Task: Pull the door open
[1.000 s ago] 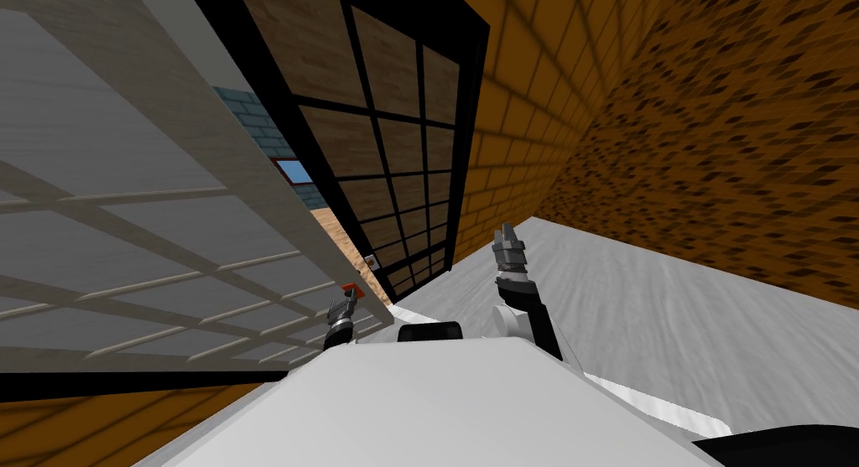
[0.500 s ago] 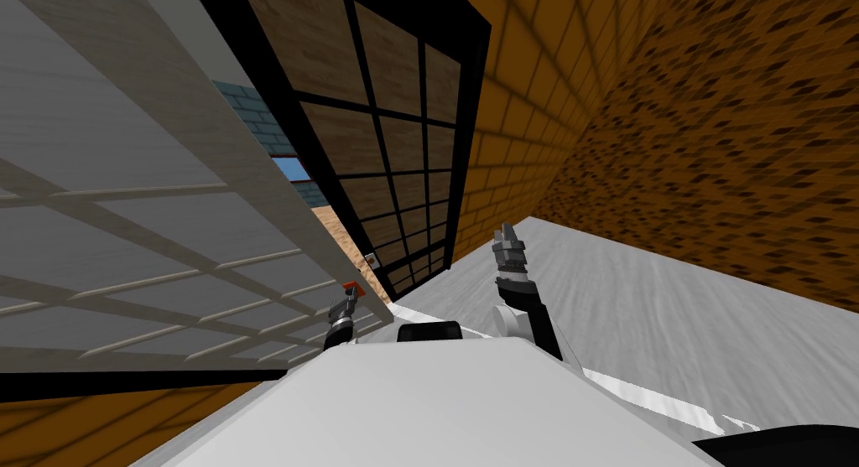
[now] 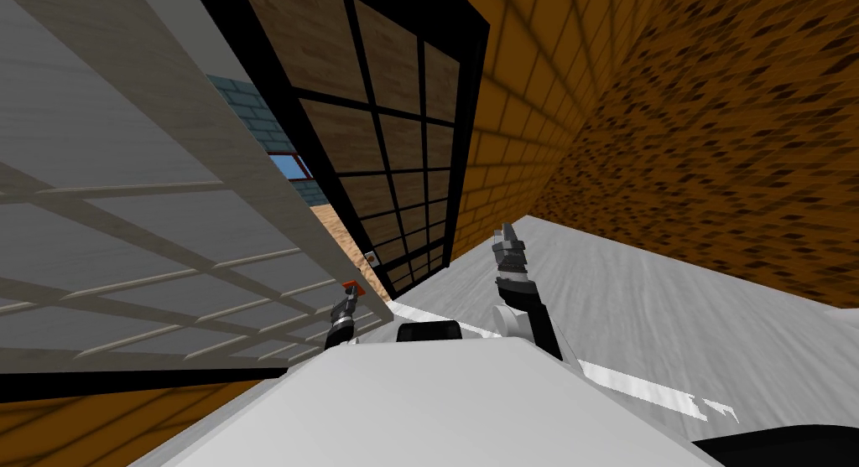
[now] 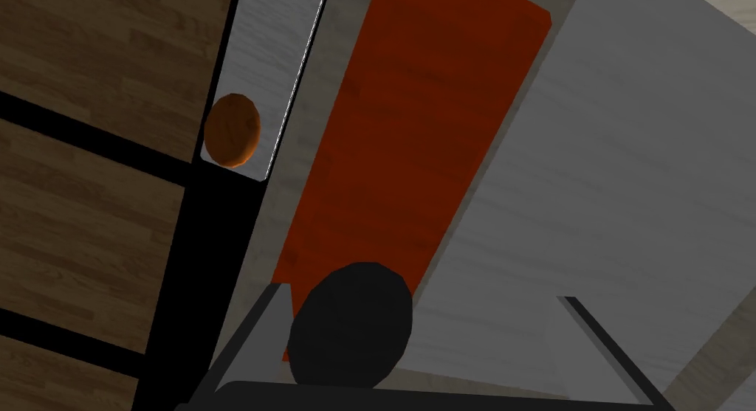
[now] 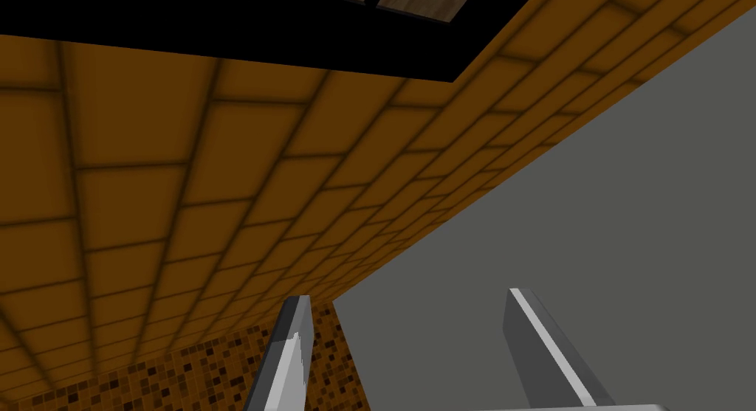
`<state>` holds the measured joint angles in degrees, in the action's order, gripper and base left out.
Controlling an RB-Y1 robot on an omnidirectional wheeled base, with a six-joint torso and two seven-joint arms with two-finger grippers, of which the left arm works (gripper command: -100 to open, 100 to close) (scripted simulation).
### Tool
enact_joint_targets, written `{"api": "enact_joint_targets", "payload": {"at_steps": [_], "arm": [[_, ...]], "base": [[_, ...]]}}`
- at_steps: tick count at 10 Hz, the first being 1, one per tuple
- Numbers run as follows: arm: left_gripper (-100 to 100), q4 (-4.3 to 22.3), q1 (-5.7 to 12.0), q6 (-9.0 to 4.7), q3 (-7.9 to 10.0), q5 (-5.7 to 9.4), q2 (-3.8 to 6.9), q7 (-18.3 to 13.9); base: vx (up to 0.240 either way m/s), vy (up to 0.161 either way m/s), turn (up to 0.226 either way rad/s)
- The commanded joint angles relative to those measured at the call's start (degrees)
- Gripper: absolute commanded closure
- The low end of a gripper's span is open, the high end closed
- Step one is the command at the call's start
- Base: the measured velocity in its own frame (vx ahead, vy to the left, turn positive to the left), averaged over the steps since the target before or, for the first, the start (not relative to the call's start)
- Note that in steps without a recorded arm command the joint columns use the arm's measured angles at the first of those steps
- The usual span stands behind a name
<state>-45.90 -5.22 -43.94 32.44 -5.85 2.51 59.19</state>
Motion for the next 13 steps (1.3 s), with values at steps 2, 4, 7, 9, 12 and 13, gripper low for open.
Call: {"api": "enact_joint_targets", "payload": {"at_steps": [2,4,7,9,12,13], "arm": [[100,1.4,0.20,-0.77,-0.15,1.66,1.52,-4.4],[100,1.5,0.27,-0.84,-0.67,2.19,1.74,-6.9],[100,1.7,0.40,-1.00,-1.73,3.25,2.19,-11.0],[100,1.8,0.47,-1.08,-2.26,3.78,2.41,-13.0],[100,2.0,0.63,-1.25,-3.41,4.95,2.87,-17.3],[100,2.1,0.71,-1.34,-4.03,5.56,3.11,-18.7]], "base": [[-0.037,0.006,-0.030],[-0.026,0.000,-0.016],[-0.025,0.010,-0.029],[-0.038,0.008,-0.017],[-0.023,-0.001,-0.030],[-0.040,0.006,-0.042]]}}
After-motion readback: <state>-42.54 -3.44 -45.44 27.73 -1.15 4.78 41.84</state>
